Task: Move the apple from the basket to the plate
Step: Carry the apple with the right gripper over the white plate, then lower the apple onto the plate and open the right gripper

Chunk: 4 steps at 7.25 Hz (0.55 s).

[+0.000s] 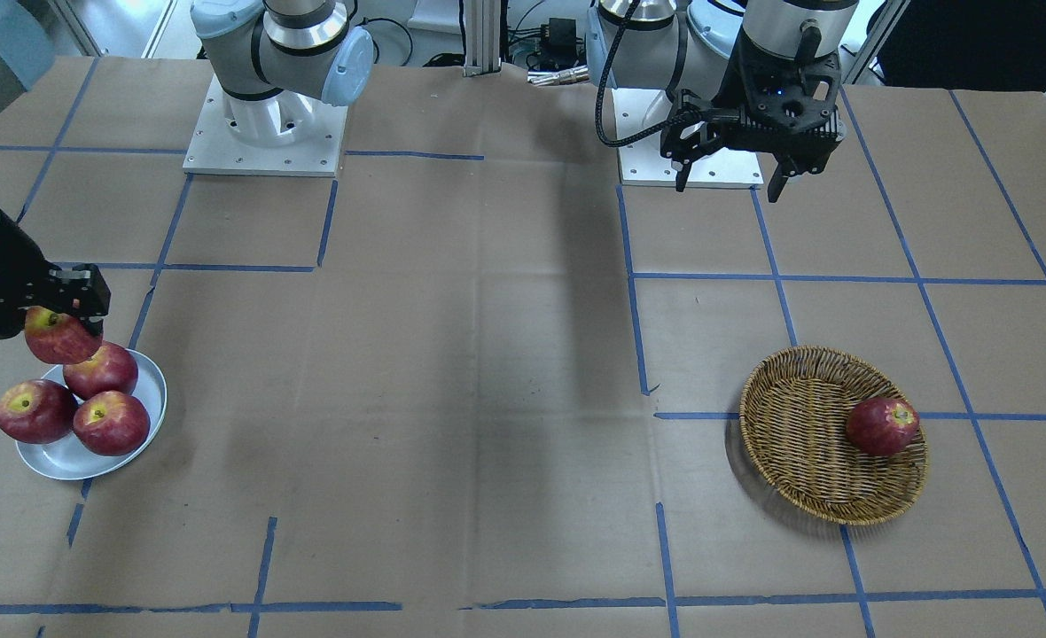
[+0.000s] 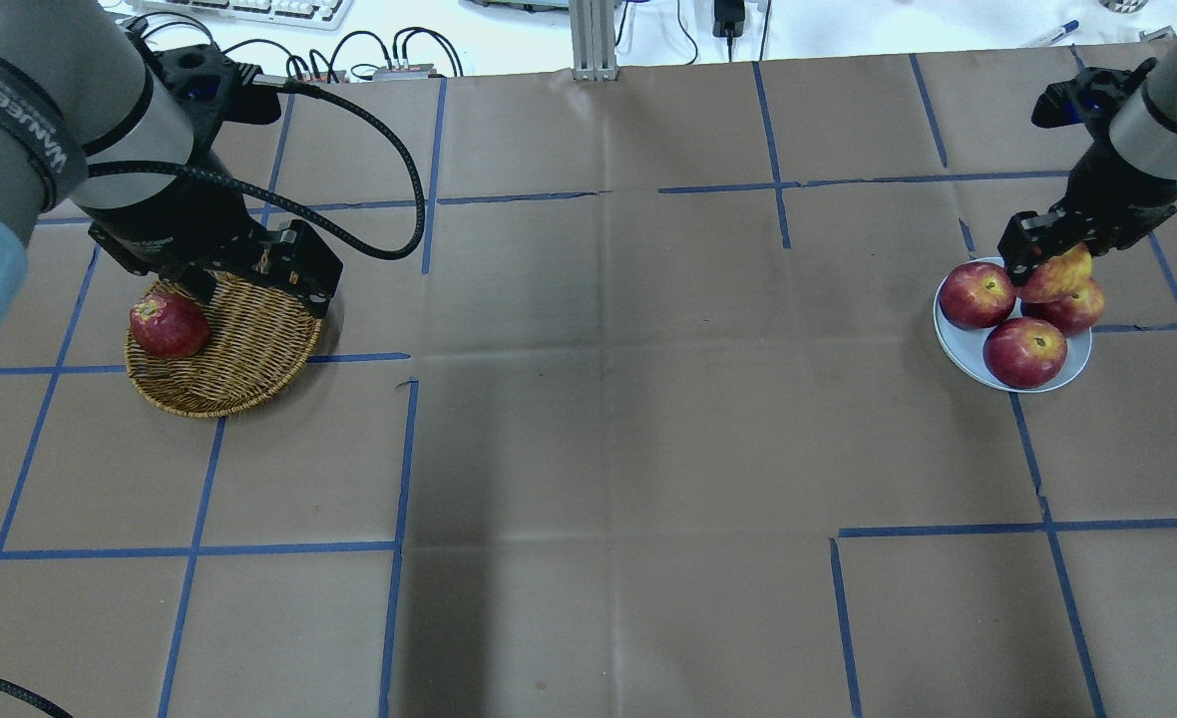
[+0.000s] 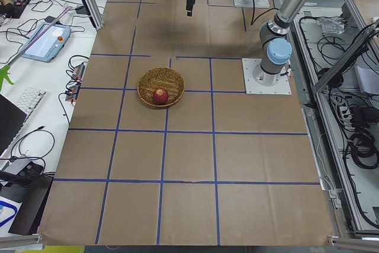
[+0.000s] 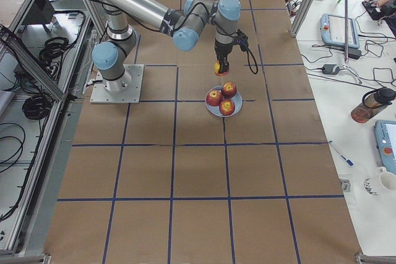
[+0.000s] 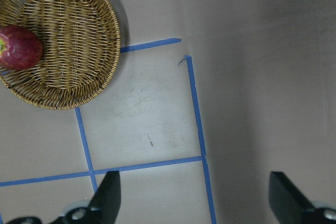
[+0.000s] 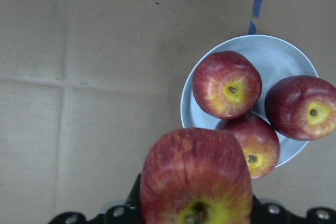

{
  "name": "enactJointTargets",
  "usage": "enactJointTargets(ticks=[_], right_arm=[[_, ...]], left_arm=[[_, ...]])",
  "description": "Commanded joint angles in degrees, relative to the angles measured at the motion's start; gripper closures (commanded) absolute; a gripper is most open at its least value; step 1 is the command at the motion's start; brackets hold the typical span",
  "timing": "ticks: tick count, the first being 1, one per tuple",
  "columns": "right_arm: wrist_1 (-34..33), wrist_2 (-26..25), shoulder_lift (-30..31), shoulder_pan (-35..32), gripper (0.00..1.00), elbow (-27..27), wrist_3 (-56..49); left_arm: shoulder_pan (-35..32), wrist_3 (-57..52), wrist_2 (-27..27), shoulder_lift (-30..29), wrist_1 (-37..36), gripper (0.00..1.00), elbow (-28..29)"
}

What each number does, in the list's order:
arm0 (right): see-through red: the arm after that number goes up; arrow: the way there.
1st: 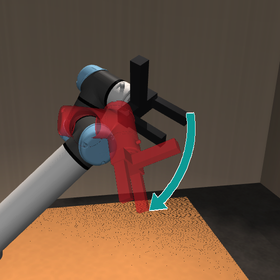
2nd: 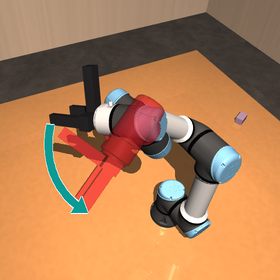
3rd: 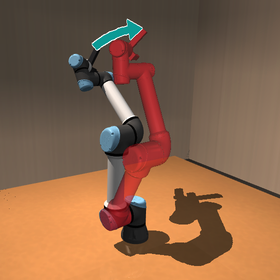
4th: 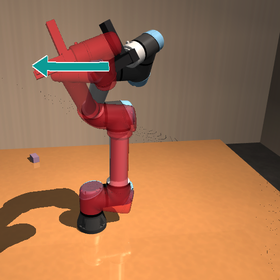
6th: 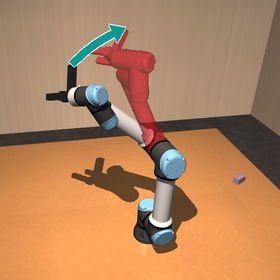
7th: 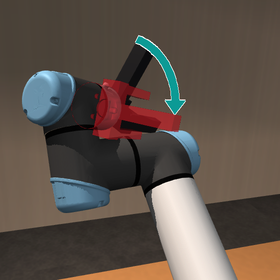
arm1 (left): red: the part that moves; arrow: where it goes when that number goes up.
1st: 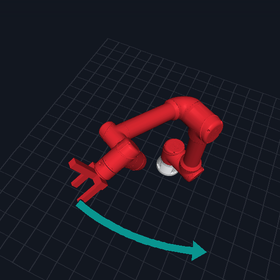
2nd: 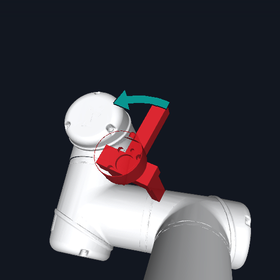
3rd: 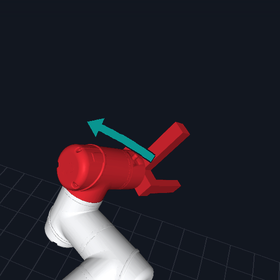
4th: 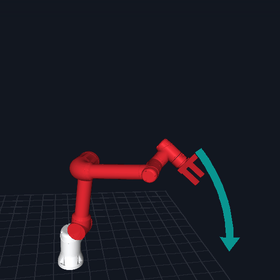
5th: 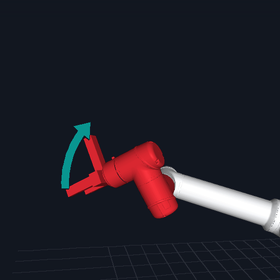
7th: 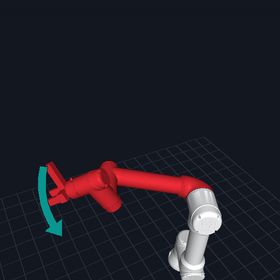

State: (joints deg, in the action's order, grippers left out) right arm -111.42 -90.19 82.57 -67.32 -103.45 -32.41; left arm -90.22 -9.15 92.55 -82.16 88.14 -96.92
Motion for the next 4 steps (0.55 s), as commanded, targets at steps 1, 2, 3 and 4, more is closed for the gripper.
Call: enactJointTargets(ticks=[1, 2, 3, 4], right_arm=[[-6.5, 1.3, -4.9, 1.8, 0.59, -0.7, -3.7], [-8.1, 1.7, -7.2, 2.7, 0.59, -0.8, -5.1], [-8.1, 1.9, -8.1, 4.2, 0.59, -0.9, -5.4], [-8.2, 1.9, -8.2, 4.4, 0.59, -1.1, -6.3]], left_arm=[[0.0, 0.0, 0.1, -0.3, -0.7, 0.01, 0.1], [0.0, -0.1, 0.1, -0.3, -0.8, 0.01, 0.2], [0.0, -0.1, 0.1, -0.4, -1.8, 0.02, 0.1], [0.0, -0.1, 0.2, -0.4, -3.6, 0.02, 0.0]])
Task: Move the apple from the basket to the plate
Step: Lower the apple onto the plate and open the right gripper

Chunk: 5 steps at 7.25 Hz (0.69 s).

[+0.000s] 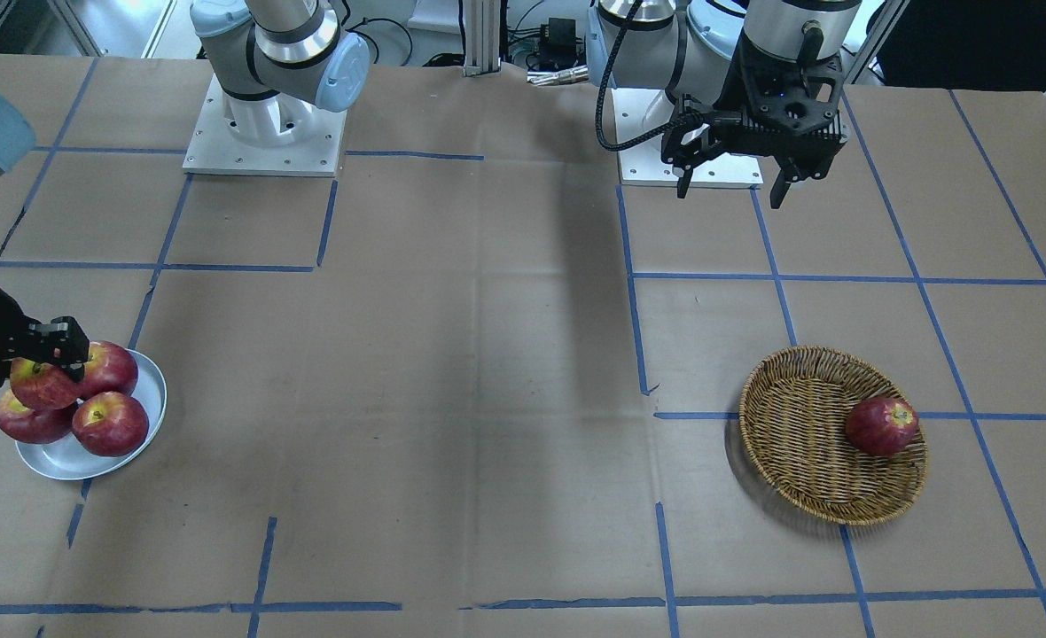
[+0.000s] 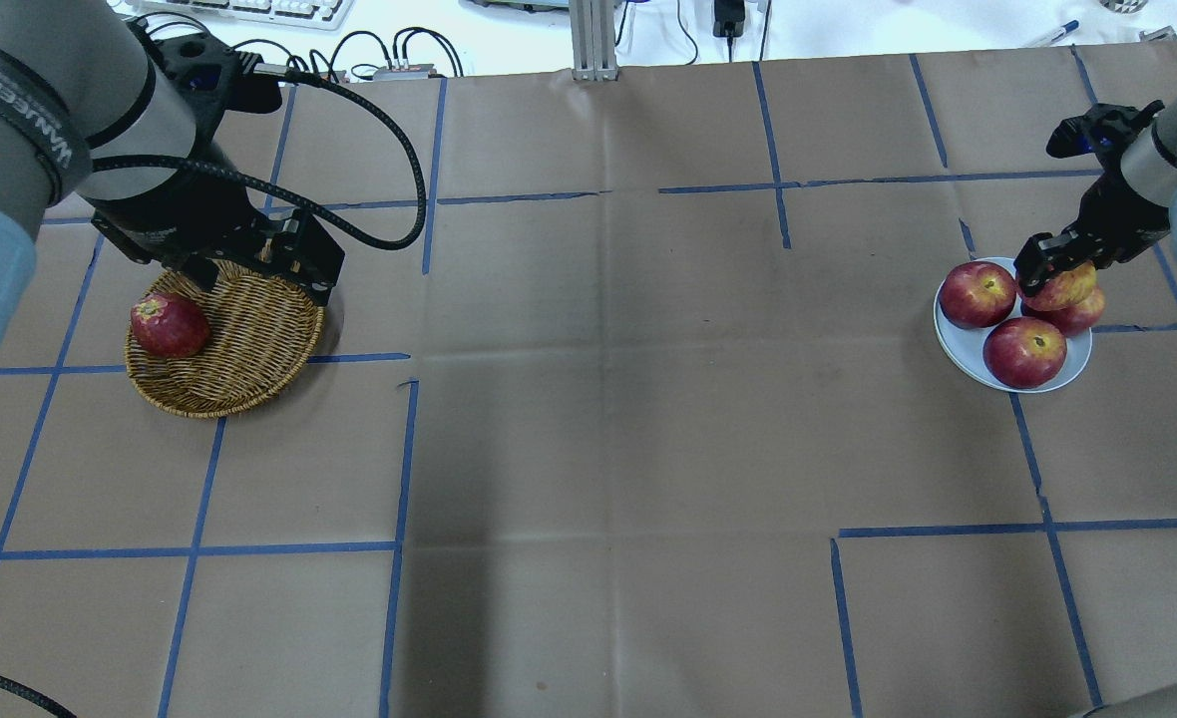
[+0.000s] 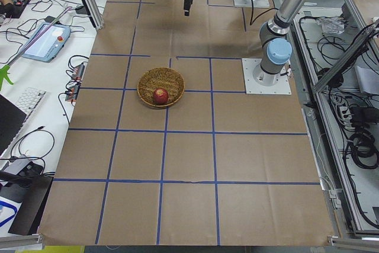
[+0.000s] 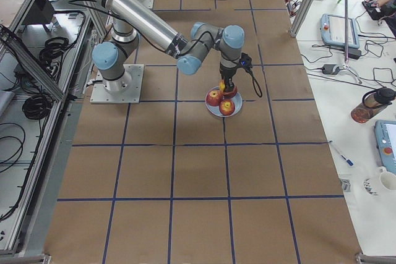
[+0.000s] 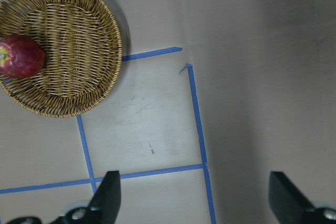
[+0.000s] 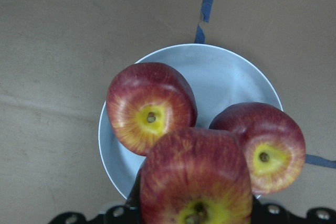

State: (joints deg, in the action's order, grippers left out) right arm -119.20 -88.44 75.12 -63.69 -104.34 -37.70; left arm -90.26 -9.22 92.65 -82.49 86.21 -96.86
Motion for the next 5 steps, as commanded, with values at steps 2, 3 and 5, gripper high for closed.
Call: enactJointTargets(ticks=[2, 3, 5], right_arm=[[-0.9, 0.2, -1.3, 0.8, 0.59, -0.1, -1.0], [-1.2, 1.3, -2.1, 0.8, 0.59, -0.2, -1.0], [-1.2, 1.7, -2.3, 0.8, 0.14, -0.2, -1.0]], left_arm=[[0.0, -0.1, 0.0, 0.1, -1.6, 0.01, -0.2], [0.0, 0.0, 0.0, 0.1, -1.2, 0.01, -0.2], [0.0, -0.2, 0.1, 0.3, -0.8, 0.01, -0.2]])
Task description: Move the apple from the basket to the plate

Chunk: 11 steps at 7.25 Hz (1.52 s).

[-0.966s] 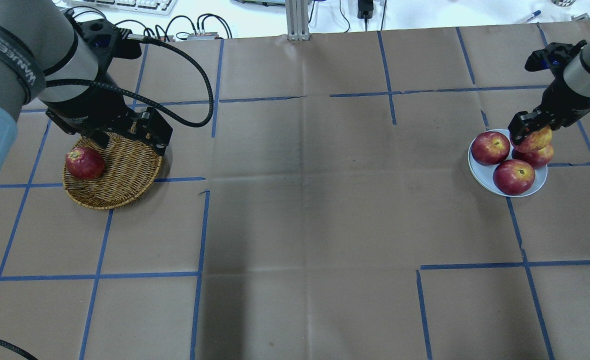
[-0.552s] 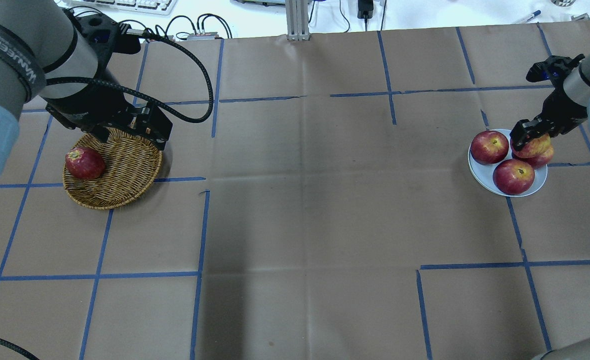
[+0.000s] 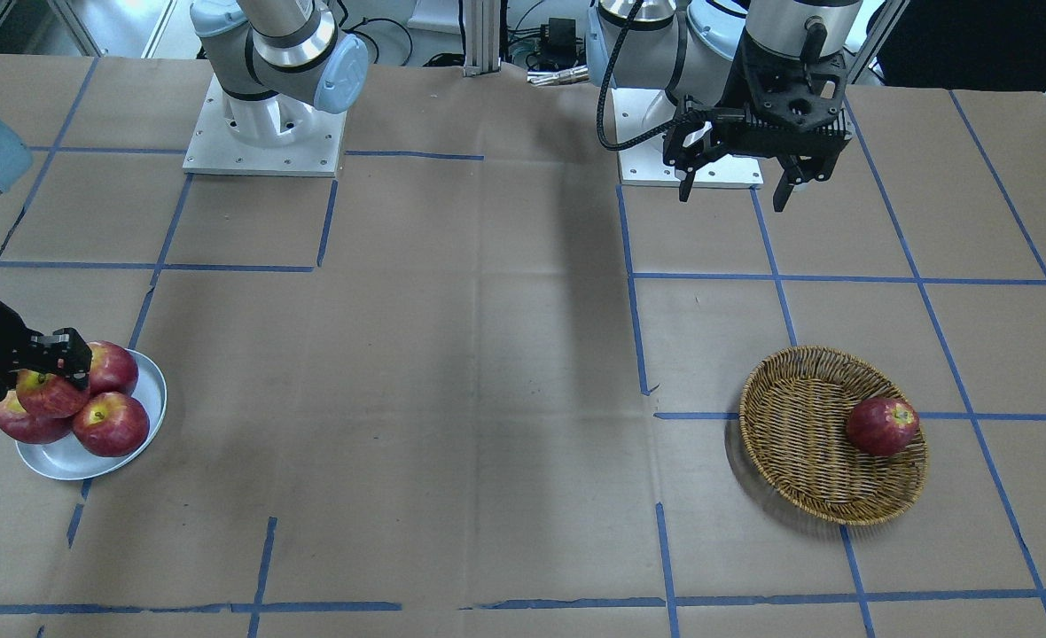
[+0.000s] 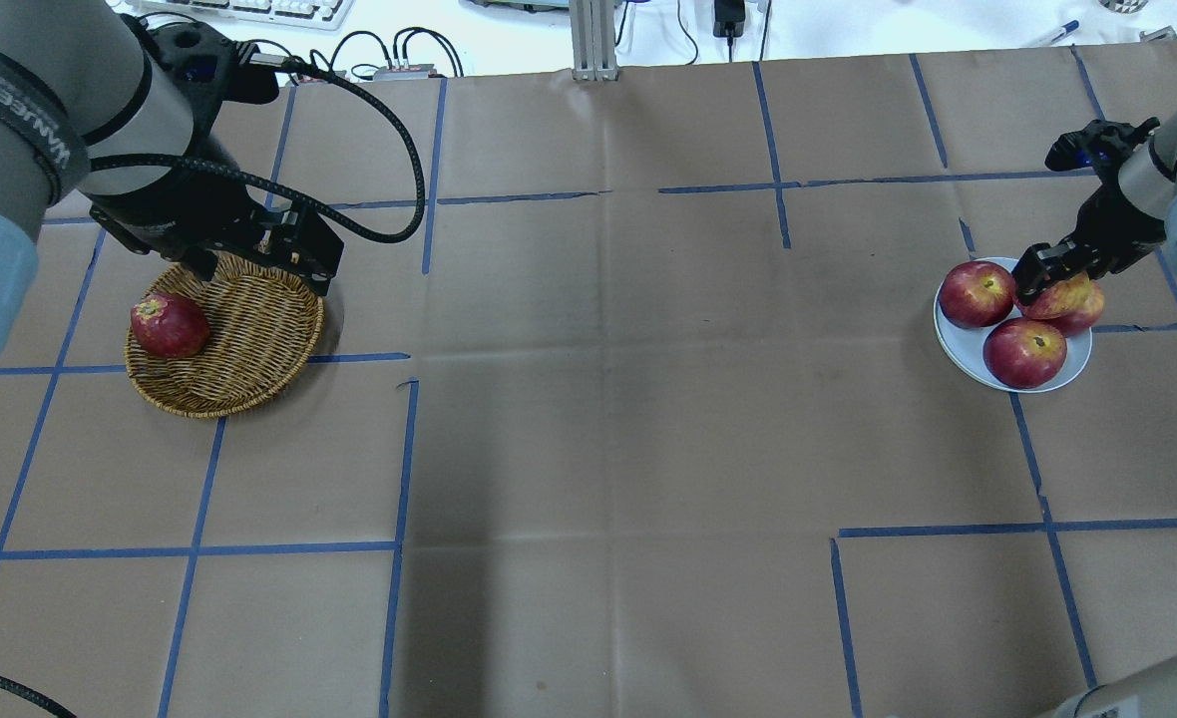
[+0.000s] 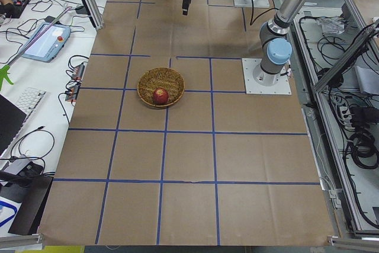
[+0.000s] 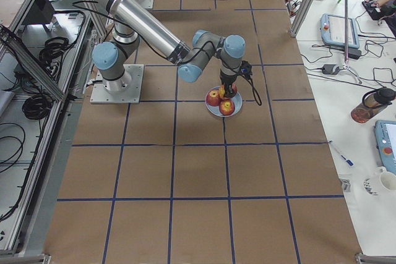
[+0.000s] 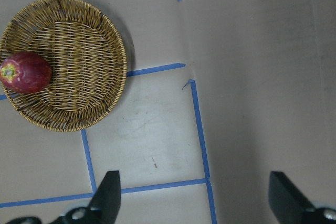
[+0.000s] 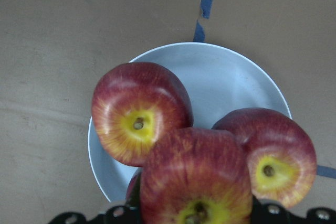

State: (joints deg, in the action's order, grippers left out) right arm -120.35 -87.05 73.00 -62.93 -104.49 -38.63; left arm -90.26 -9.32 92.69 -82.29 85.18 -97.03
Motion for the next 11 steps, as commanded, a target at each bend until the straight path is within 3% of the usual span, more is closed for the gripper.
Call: enactJointTargets(ticks=[1, 4, 6, 8, 11], right_arm=[[0.4, -0.1, -0.1, 0.0, 0.00, 0.2, 0.0], [1.3, -0.1, 3.8, -0.8, 0.00, 0.6, 0.7], [9.2, -0.1, 10.0, -5.1, 0.00, 2.4, 4.5], [17.1, -0.5, 16.0, -12.4, 0.00, 3.0, 14.5], [23.8, -0.8, 20.2, -21.6, 0.00, 5.3, 30.0]], left_arm=[[0.1, -0.3, 0.0, 0.1, 0.5, 0.01, -0.1], [0.0, -0.3, 0.0, 0.6, 2.5, 0.01, 0.0], [0.0, -0.2, 0.0, 0.5, 2.6, 0.01, 0.0], [0.0, -0.1, 0.0, 0.0, 2.5, 0.01, 0.3], [0.0, 0.0, 0.0, 0.3, 2.5, 0.01, -0.1]])
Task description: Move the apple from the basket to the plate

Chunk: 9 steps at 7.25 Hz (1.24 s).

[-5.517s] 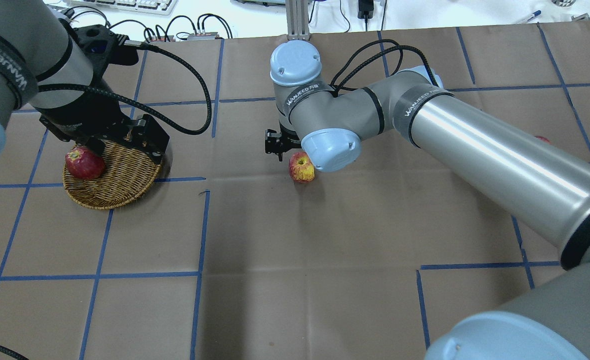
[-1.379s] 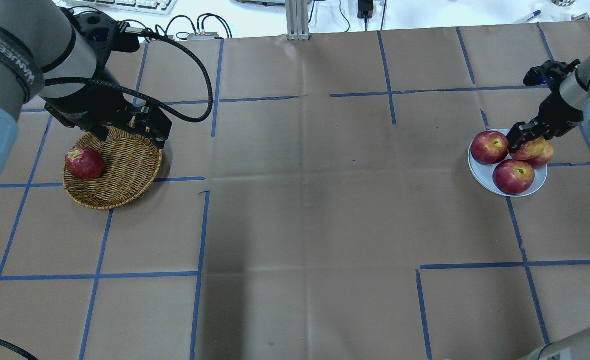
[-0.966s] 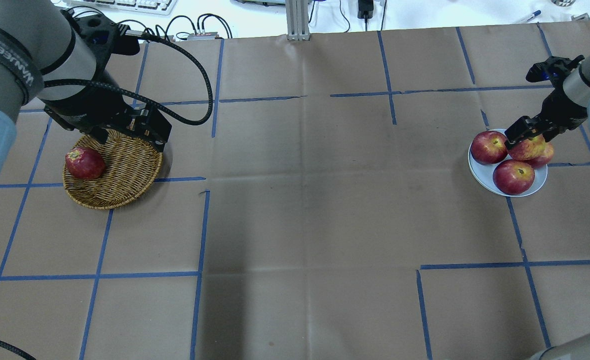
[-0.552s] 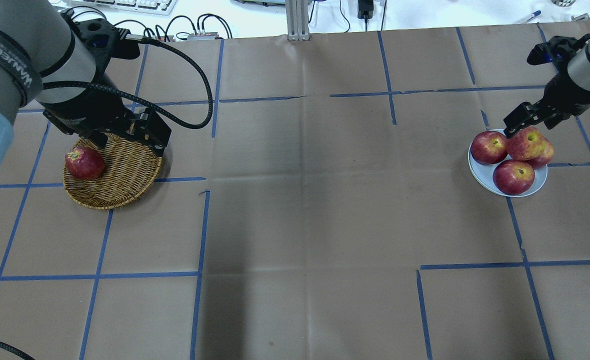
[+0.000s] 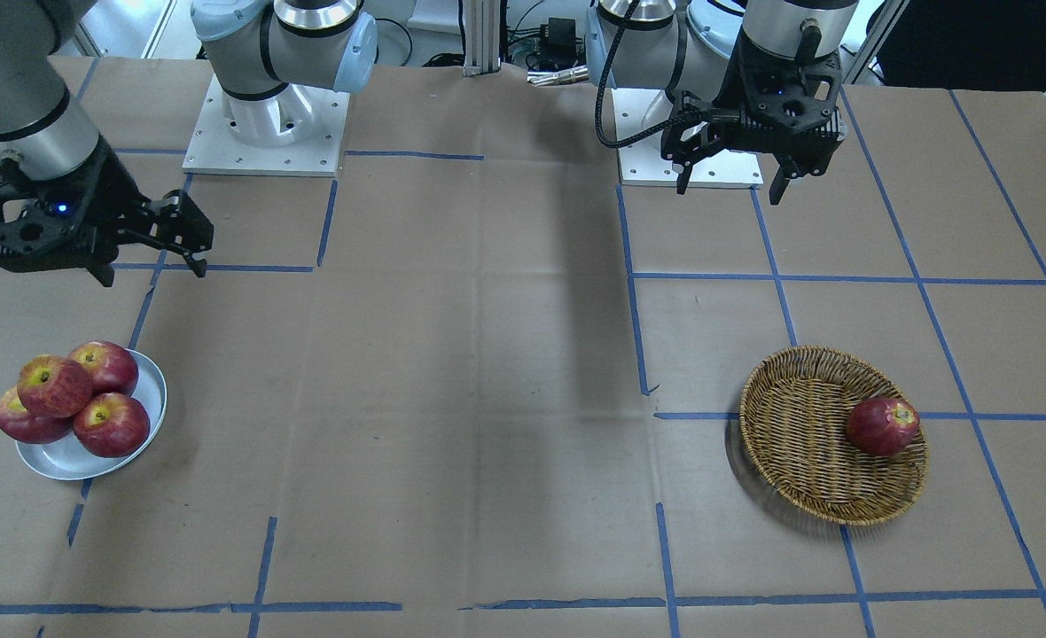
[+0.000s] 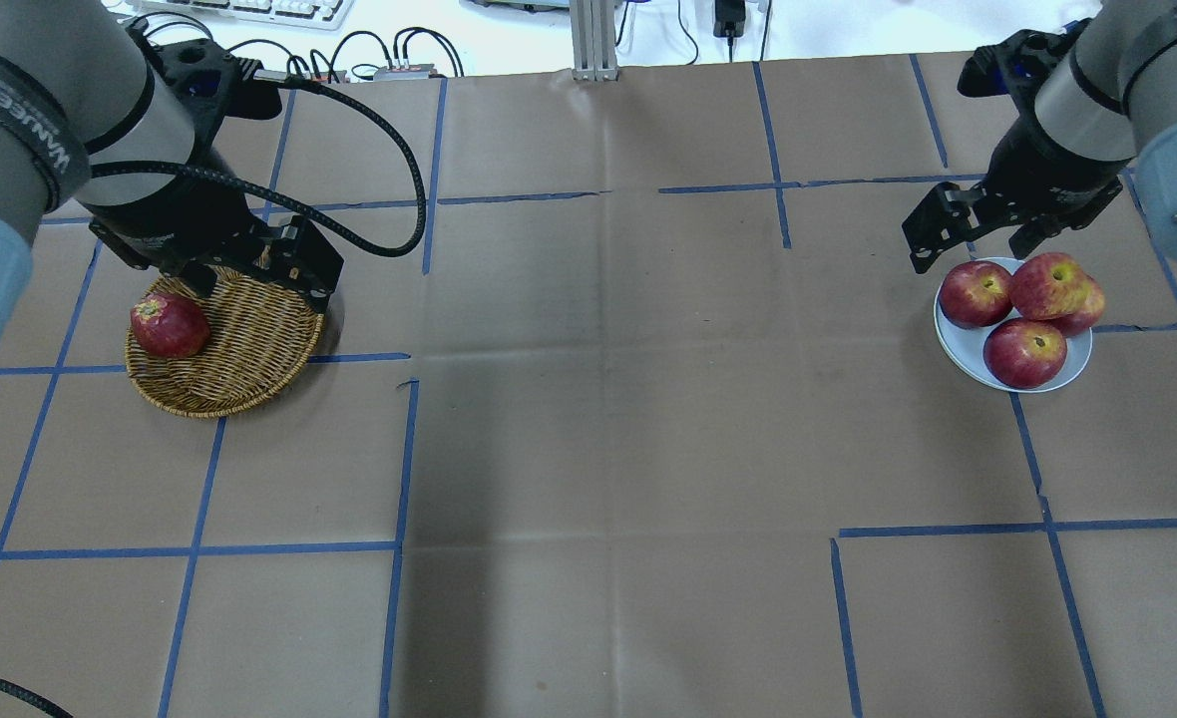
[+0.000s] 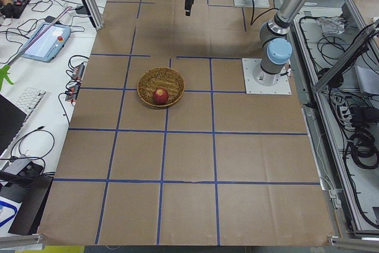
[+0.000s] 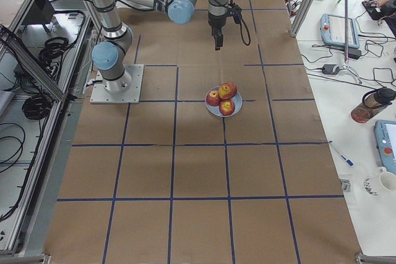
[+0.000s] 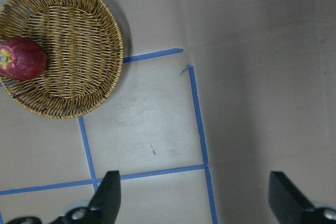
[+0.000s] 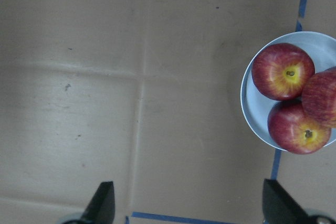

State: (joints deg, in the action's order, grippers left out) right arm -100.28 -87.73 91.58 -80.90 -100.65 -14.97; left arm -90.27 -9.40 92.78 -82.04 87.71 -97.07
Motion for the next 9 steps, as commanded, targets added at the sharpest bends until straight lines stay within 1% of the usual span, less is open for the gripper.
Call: enactJointTargets(ticks=[1, 2, 3, 4, 9], right_arm=[[6.9, -0.2, 1.8, -4.8, 0.00, 3.0, 7.5], [8.9, -0.3, 2.7, -6.1, 0.00, 3.8, 10.2], [9.0, -2.0, 3.1, -8.4, 0.00, 3.9, 13.4], [8.7, -3.4, 3.0, -10.0, 0.00, 3.9, 13.6], [8.2, -3.5, 2.5, -9.8, 0.00, 4.1, 13.4]], left_arm=[[0.0, 0.1, 0.0, 0.0, 0.0, 0.01, 0.0], [0.2, 0.0, 0.0, -0.3, 0.4, 0.01, -0.1], [0.0, 0.0, 0.0, -0.5, 0.4, 0.01, -0.2], [0.1, 0.1, 0.0, -0.5, 0.4, 0.01, -0.4], [0.1, 0.1, -0.1, -0.5, 0.2, 0.01, -0.4]])
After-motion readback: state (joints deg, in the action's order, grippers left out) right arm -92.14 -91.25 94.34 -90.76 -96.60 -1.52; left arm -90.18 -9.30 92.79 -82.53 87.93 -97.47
